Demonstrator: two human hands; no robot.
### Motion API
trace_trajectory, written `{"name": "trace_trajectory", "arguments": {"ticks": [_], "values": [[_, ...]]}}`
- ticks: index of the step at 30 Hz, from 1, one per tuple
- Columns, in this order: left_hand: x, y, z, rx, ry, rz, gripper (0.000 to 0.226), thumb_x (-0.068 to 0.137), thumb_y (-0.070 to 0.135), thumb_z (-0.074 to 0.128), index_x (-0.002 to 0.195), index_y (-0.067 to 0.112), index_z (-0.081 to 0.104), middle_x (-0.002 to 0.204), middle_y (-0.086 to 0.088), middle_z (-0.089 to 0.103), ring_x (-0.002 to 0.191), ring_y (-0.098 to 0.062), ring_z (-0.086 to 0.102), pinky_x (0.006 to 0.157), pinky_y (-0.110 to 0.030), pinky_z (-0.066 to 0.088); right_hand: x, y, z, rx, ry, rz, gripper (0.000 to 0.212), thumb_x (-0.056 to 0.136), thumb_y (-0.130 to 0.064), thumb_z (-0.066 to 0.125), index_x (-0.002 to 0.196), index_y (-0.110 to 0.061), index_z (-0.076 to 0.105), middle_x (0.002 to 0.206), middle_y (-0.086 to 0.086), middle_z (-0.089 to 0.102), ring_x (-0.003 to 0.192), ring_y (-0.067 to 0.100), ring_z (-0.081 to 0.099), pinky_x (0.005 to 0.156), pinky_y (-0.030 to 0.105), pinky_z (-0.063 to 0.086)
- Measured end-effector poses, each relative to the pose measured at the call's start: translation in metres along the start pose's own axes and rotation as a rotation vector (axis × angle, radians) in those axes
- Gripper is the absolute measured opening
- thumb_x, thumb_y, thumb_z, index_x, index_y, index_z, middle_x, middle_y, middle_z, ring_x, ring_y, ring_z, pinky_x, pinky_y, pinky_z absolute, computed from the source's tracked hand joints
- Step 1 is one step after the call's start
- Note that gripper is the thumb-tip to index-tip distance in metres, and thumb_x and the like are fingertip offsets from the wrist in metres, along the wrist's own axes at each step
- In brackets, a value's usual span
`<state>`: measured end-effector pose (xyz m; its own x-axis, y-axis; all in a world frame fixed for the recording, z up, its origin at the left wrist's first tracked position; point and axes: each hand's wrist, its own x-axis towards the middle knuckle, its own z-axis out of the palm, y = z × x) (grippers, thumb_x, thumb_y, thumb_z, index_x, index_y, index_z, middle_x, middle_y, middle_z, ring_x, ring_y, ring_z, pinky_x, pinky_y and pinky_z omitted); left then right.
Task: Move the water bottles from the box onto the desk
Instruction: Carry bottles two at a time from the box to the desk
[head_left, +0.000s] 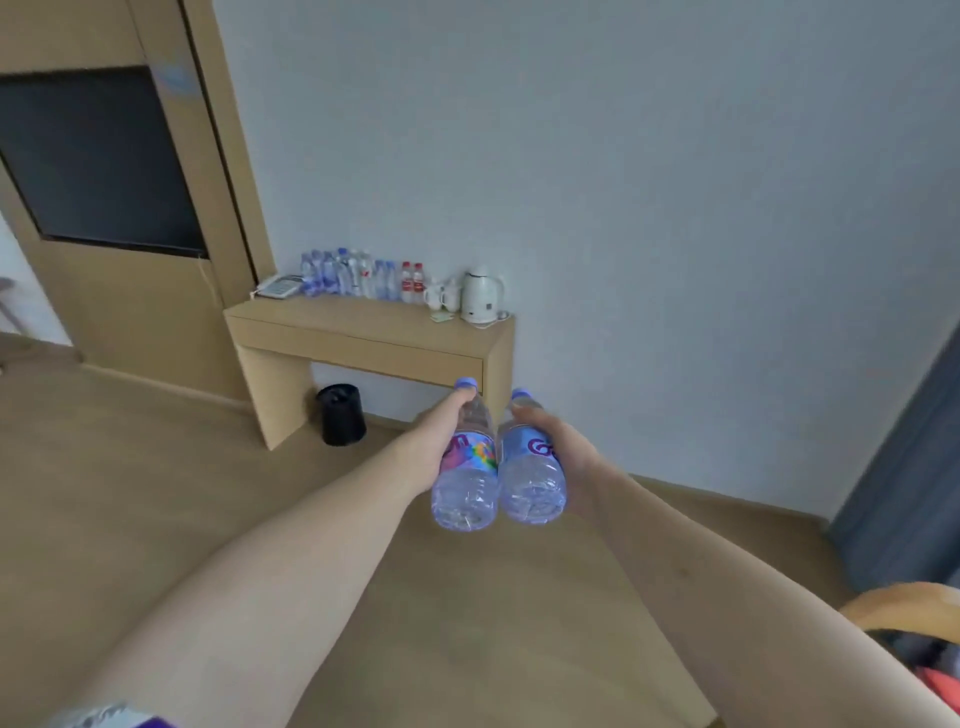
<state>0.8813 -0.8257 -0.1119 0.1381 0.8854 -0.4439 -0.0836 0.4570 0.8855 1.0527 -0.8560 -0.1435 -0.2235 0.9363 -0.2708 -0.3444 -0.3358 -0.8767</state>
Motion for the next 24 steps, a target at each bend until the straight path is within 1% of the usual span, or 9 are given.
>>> {"name": "trace_trajectory", "arguments": {"ticks": [3, 6, 8, 10, 12, 16, 19, 21, 24], "values": [[0.033, 0.025, -0.012, -0.059, 0.082, 0.035, 0.046, 0.089, 0.05, 0.073, 0.111, 0.01, 0.069, 0.101, -0.017, 0.073, 0.087, -0.033, 0.071, 0.092, -0.046, 0.057, 0.052, -0.026, 0.005, -0.014, -0.098, 0.0, 0.015, 0.078, -0.043, 0.079, 0.077, -0.028, 0.077, 0.081, 0.01, 0.07, 0.069, 0.028, 0.07, 0.064, 0.037, 0.057], [0.06, 0.037, -0.029, -0.076, 0.154, 0.043, 0.051, 0.089, 0.051, 0.071, 0.115, 0.007, 0.067, 0.102, -0.016, 0.072, 0.082, -0.032, 0.07, 0.086, -0.042, 0.057, 0.103, -0.038, 0.013, -0.03, -0.143, 0.062, 0.021, 0.083, -0.043, 0.074, 0.076, -0.024, 0.075, 0.08, 0.012, 0.067, 0.067, 0.027, 0.068, 0.062, 0.036, 0.057], [0.077, 0.042, -0.044, -0.073, 0.221, 0.029, 0.061, 0.089, 0.052, 0.07, 0.125, 0.004, 0.064, 0.113, -0.018, 0.072, 0.093, -0.035, 0.072, 0.094, -0.046, 0.057, 0.134, -0.038, 0.02, -0.058, -0.149, 0.108, 0.029, 0.08, -0.044, 0.074, 0.073, -0.017, 0.075, 0.081, 0.014, 0.066, 0.068, 0.028, 0.068, 0.064, 0.036, 0.057], [0.094, 0.051, -0.06, -0.097, 0.285, 0.017, 0.065, 0.088, 0.052, 0.072, 0.132, 0.006, 0.06, 0.122, -0.02, 0.071, 0.106, -0.038, 0.072, 0.101, -0.052, 0.055, 0.165, -0.037, 0.028, -0.064, -0.16, 0.128, 0.027, 0.076, -0.044, 0.078, 0.074, -0.018, 0.076, 0.083, 0.014, 0.066, 0.069, 0.029, 0.068, 0.067, 0.037, 0.057], [0.113, 0.061, -0.077, -0.109, 0.326, 0.011, 0.064, 0.086, 0.053, 0.074, 0.13, 0.008, 0.059, 0.12, -0.021, 0.072, 0.106, -0.039, 0.073, 0.1, -0.055, 0.056, 0.196, -0.036, 0.037, -0.072, -0.167, 0.16, 0.031, 0.072, -0.044, 0.082, 0.082, -0.015, 0.076, 0.084, 0.014, 0.068, 0.07, 0.03, 0.069, 0.067, 0.038, 0.058], [0.156, 0.083, -0.116, -0.102, 0.368, 0.014, 0.052, 0.086, 0.053, 0.073, 0.114, 0.009, 0.068, 0.114, -0.02, 0.075, 0.102, -0.039, 0.074, 0.098, -0.056, 0.056, 0.263, -0.036, 0.058, -0.086, -0.201, 0.208, 0.046, 0.073, -0.046, 0.081, 0.095, -0.008, 0.067, 0.082, 0.014, 0.068, 0.067, 0.029, 0.069, 0.064, 0.037, 0.058], [0.194, 0.101, -0.152, -0.081, 0.376, 0.029, 0.061, 0.086, 0.054, 0.073, 0.127, 0.01, 0.062, 0.114, -0.018, 0.074, 0.099, -0.037, 0.075, 0.097, -0.054, 0.057, 0.318, -0.039, 0.082, -0.083, -0.228, 0.218, 0.048, 0.076, -0.047, 0.079, 0.099, -0.008, 0.064, 0.084, 0.014, 0.067, 0.069, 0.029, 0.068, 0.066, 0.037, 0.059], [0.223, 0.115, -0.178, -0.081, 0.366, 0.042, 0.062, 0.087, 0.053, 0.074, 0.128, 0.009, 0.061, 0.107, -0.014, 0.074, 0.088, -0.034, 0.074, 0.089, -0.047, 0.061, 0.355, -0.039, 0.101, -0.074, -0.237, 0.22, 0.047, 0.077, -0.047, 0.077, 0.1, -0.008, 0.062, 0.085, 0.014, 0.066, 0.071, 0.028, 0.067, 0.068, 0.037, 0.059], [0.265, 0.143, -0.223, -0.068, 0.334, 0.037, 0.057, 0.088, 0.052, 0.074, 0.122, 0.007, 0.063, 0.094, -0.012, 0.072, 0.076, -0.032, 0.072, 0.075, -0.04, 0.06, 0.413, -0.04, 0.131, -0.042, -0.24, 0.216, 0.047, 0.077, -0.046, 0.078, 0.102, -0.011, 0.06, 0.087, 0.014, 0.065, 0.074, 0.029, 0.067, 0.073, 0.04, 0.059]]}}
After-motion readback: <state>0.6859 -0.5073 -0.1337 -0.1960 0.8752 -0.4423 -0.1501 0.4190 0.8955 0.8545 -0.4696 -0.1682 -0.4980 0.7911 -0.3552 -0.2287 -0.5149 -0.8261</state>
